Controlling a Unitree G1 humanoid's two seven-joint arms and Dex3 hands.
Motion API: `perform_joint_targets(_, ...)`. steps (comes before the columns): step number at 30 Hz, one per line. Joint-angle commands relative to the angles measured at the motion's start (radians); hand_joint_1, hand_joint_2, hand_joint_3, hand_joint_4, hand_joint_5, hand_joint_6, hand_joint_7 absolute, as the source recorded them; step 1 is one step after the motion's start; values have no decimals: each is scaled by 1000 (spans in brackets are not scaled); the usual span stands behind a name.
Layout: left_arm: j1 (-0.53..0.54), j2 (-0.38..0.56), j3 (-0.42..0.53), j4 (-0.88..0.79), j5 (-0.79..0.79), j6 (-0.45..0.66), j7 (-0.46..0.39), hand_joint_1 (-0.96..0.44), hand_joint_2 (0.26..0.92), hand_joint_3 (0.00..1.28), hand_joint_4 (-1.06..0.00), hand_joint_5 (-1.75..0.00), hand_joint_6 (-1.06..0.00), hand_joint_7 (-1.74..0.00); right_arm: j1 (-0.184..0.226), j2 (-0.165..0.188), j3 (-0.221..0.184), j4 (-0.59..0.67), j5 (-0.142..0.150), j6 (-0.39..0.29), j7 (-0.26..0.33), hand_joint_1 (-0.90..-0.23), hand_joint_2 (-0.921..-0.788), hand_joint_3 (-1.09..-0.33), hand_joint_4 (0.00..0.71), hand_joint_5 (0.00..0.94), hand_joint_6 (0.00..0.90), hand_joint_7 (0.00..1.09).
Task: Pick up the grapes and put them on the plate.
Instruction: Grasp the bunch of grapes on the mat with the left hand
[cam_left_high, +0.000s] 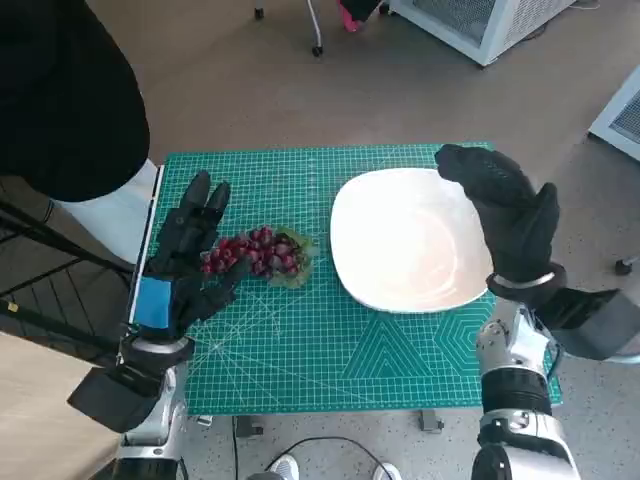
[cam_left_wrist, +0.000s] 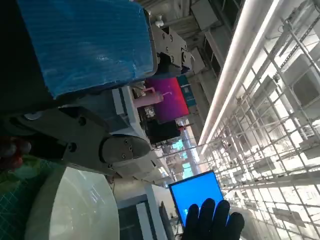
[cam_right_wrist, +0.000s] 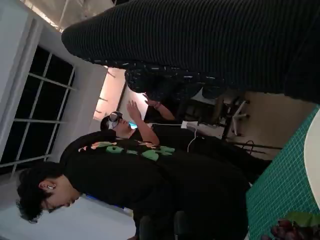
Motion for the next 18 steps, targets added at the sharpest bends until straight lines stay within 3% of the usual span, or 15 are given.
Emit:
perform_joint_targets(1,1,1,-4,-13,-7,2,-6,-202,921,302,-342,-4,-314,-58,6,-7,2,11,-9,3,9,-595,-921,-579,332,0,420,0)
perform_joint_targets(12,-9,12,2,-8,27,7,9,-200,921,297,-344,-3,-318,-58,8,-9,5,11,-11,1,7,-594,-921,-583,329,0,419,0)
perform_joint_targets(18,-13,67,15,-67,268,82,130,-253,921,219,-339,-1,-319,-52,7,-11,6,15,-10,3,8,-596,-921,-583,327,0,419,0)
